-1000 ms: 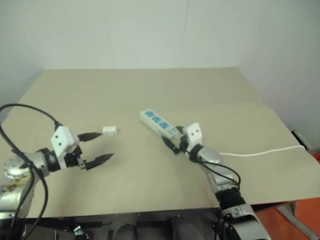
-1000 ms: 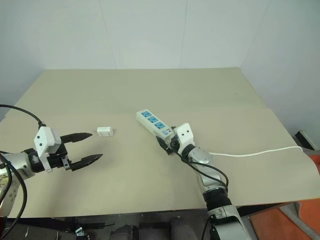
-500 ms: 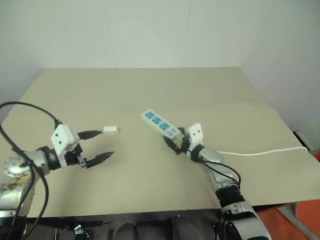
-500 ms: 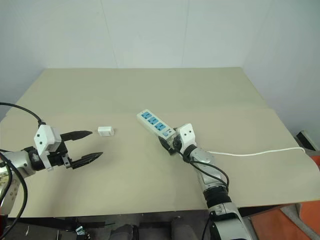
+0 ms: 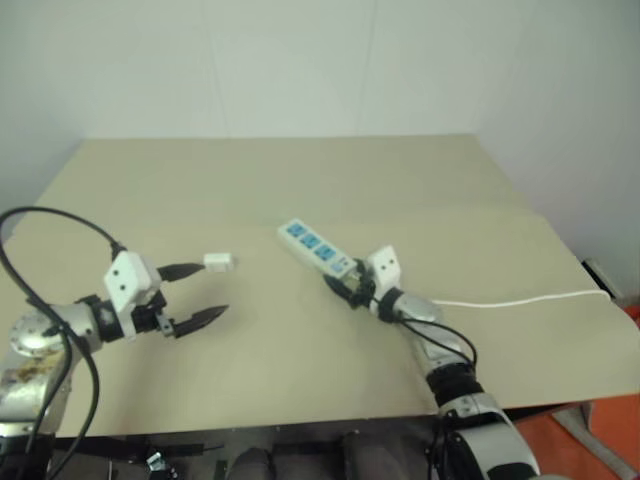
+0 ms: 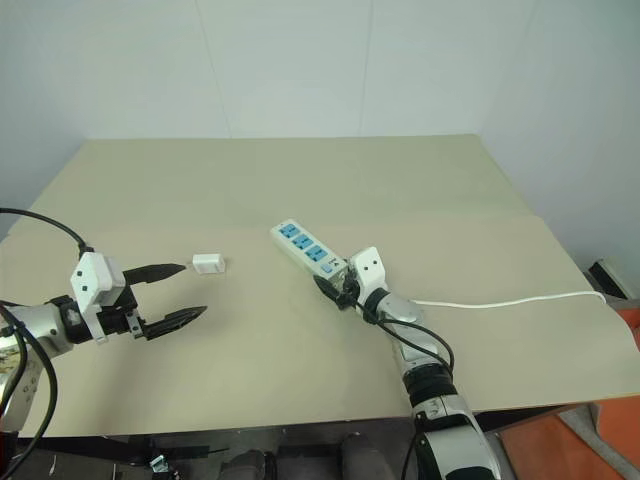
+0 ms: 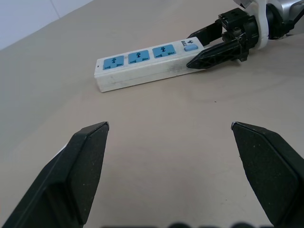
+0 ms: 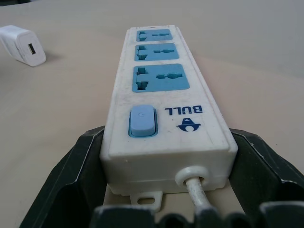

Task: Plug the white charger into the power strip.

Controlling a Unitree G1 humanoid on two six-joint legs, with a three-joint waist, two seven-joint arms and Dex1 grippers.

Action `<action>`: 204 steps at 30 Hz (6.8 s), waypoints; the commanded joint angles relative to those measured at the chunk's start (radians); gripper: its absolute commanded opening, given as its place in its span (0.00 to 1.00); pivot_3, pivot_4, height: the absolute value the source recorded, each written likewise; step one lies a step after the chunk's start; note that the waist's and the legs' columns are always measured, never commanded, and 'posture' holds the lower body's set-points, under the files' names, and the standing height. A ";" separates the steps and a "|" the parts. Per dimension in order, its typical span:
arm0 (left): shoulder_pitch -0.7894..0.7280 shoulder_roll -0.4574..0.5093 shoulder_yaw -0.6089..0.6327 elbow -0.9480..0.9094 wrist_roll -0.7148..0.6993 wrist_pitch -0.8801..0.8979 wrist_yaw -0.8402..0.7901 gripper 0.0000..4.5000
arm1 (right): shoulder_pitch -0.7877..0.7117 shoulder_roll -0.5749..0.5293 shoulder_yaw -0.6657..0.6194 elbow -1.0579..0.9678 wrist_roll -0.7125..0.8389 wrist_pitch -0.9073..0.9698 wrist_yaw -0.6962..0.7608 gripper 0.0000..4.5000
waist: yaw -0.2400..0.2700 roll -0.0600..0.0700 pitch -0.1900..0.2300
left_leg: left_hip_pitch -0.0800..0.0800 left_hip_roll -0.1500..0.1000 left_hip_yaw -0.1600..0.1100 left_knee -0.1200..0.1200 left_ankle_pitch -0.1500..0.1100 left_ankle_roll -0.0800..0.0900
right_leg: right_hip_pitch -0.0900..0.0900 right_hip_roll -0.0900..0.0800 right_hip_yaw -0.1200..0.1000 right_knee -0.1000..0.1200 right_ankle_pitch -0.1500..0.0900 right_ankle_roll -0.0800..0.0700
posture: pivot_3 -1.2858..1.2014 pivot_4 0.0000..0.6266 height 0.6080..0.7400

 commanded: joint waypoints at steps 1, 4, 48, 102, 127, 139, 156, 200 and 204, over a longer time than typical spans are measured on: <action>-0.009 0.000 0.012 -0.015 0.005 -0.028 0.010 1.00 | -0.007 0.006 -0.005 0.019 0.006 -0.024 0.000 0.76 | -0.002 0.000 0.000 | 0.000 0.000 0.000 0.000 0.000 0.000 | 0.000 0.000 0.000 0.000 0.000 0.000 | 0.52 0.24 1.00; -0.017 0.012 0.003 -0.015 0.040 -0.030 0.032 1.00 | 0.008 -0.010 0.013 0.014 -0.008 -0.066 0.031 0.76 | -0.005 0.000 0.000 | 0.000 0.000 0.000 0.000 0.000 0.000 | 0.000 0.000 0.000 0.000 0.000 0.000 | 0.52 0.24 1.00; -1.432 -0.218 -0.980 1.458 0.906 -0.414 -0.478 1.00 | 0.162 -0.199 0.195 -0.294 0.093 -0.030 0.622 0.76 | 0.012 -0.002 0.004 | -0.009 -0.002 -0.003 0.001 0.000 0.001 | -0.006 0.003 0.001 0.000 -0.002 0.000 | 0.52 0.24 1.00; -1.422 -0.325 -0.843 1.545 1.063 -0.416 -0.227 0.22 | 0.221 -0.204 0.233 -0.372 0.063 0.044 0.478 0.76 | 0.011 -0.002 0.004 | -0.004 -0.004 -0.007 0.002 0.000 0.001 | -0.004 0.004 0.001 0.008 -0.002 0.000 | 0.52 0.24 1.00; -0.677 -0.284 -0.098 0.359 -0.085 0.187 -0.446 0.22 | -0.082 -0.156 0.203 0.108 0.066 -0.146 0.703 0.76 | 0.005 -0.001 0.003 | 0.003 -0.003 -0.009 0.006 0.001 -0.001 | 0.002 0.003 -0.001 0.015 0.001 -0.005 | 0.52 0.24 1.00; -0.542 -0.358 -0.231 0.567 -0.027 -0.046 -0.549 0.22 | -0.057 -0.141 0.207 0.108 0.055 -0.166 0.711 0.76 | 0.002 -0.002 0.002 | 0.008 -0.003 -0.008 0.006 0.001 -0.001 | 0.005 0.005 0.000 0.015 -0.002 -0.001 | 0.52 0.24 1.00; -0.622 -0.335 -0.371 0.805 -0.008 -0.211 -0.587 0.22 | -0.018 -0.154 0.210 0.062 0.049 -0.154 0.711 0.76 | 0.008 -0.002 0.002 | 0.006 -0.003 -0.008 0.006 0.001 -0.001 | 0.004 0.004 0.000 0.014 -0.002 -0.001 | 0.52 0.24 1.00; -0.603 -0.285 -0.482 0.840 -0.046 -0.247 -0.587 0.22 | -0.013 -0.155 0.218 0.065 0.029 -0.165 0.688 0.76 | 0.008 -0.002 0.001 | 0.007 -0.003 -0.008 0.005 0.001 -0.001 | 0.005 0.005 0.000 0.013 -0.003 -0.001 | 0.52 0.24 1.00; -0.588 -0.285 -0.497 0.813 -0.074 -0.240 -0.587 0.22 | -0.014 -0.150 0.219 0.068 0.028 -0.168 0.686 0.76 | 0.008 -0.002 0.001 | 0.007 -0.003 -0.008 0.005 0.001 -0.001 | 0.004 0.005 0.000 0.013 -0.003 -0.001 | 0.52 0.24 1.00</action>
